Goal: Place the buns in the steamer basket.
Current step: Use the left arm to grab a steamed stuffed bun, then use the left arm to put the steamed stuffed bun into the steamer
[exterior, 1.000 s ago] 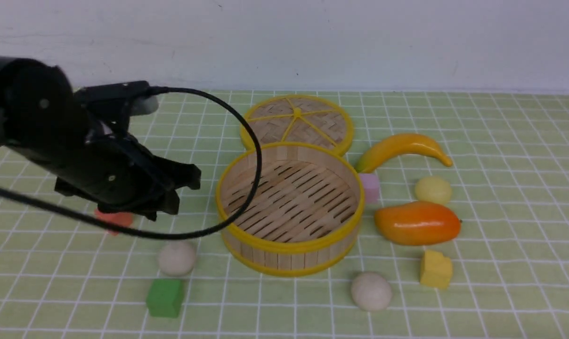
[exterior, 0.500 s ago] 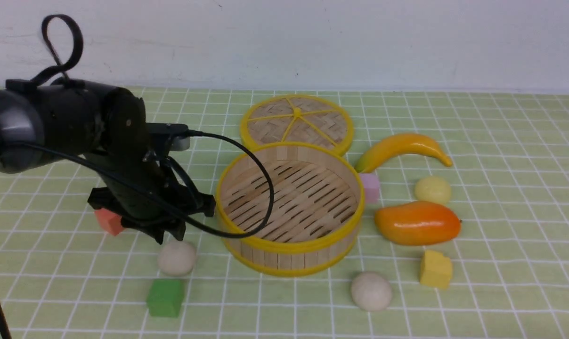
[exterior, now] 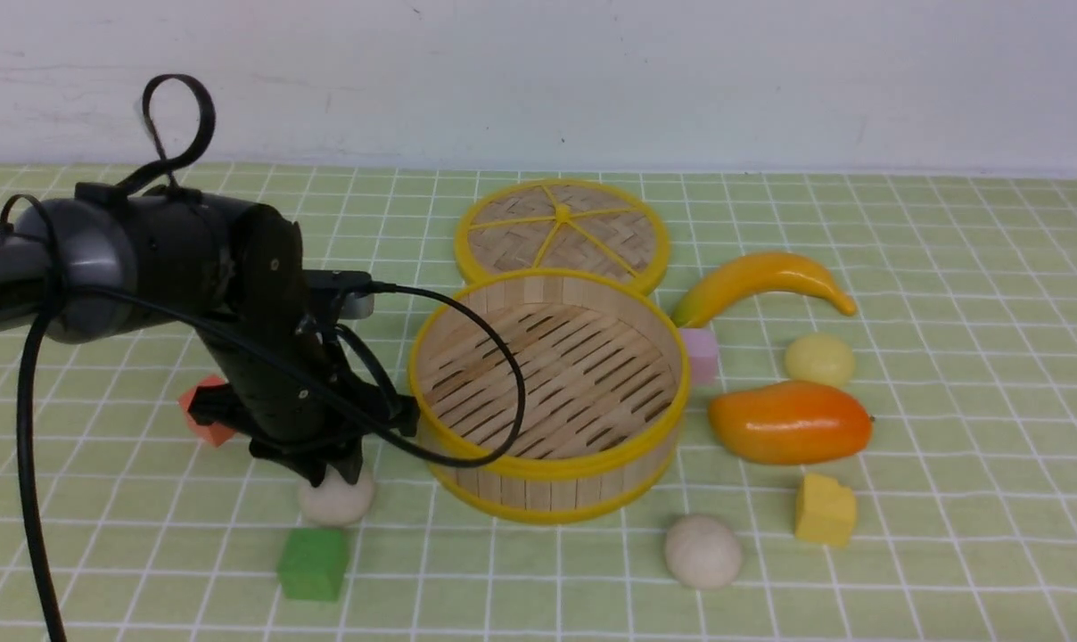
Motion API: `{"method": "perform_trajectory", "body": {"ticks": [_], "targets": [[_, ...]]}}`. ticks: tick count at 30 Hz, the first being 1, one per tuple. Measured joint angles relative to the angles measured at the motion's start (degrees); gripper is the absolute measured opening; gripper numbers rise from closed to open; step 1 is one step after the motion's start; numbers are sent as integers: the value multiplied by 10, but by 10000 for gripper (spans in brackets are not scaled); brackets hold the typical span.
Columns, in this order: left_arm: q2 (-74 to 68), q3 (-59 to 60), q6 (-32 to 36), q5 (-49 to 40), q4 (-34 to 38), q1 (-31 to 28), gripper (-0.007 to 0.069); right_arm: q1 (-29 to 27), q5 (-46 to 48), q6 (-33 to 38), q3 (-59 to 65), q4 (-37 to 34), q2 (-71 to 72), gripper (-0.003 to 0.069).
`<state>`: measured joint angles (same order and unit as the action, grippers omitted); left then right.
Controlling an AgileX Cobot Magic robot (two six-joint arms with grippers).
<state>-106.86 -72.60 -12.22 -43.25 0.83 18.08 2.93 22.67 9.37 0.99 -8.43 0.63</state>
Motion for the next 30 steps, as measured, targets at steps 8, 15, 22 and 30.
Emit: {"method": "perform_trajectory", "body": {"ticks": [8, 15, 22, 30], "targets": [[0, -1, 0, -12, 0, -2, -13, 0, 0, 0, 0, 0, 0, 239], [27, -72, 0, -71, 16, -3, -13, 0, 0, 0, 0, 0, 0, 239], [36, -175, 25, -74, 128, -2, -13, 0, 0, 0, 0, 0, 0, 239], [-37, -180, 29, -11, 164, -2, 0, 0, 0, 0, 0, 0, 0, 239]]}}
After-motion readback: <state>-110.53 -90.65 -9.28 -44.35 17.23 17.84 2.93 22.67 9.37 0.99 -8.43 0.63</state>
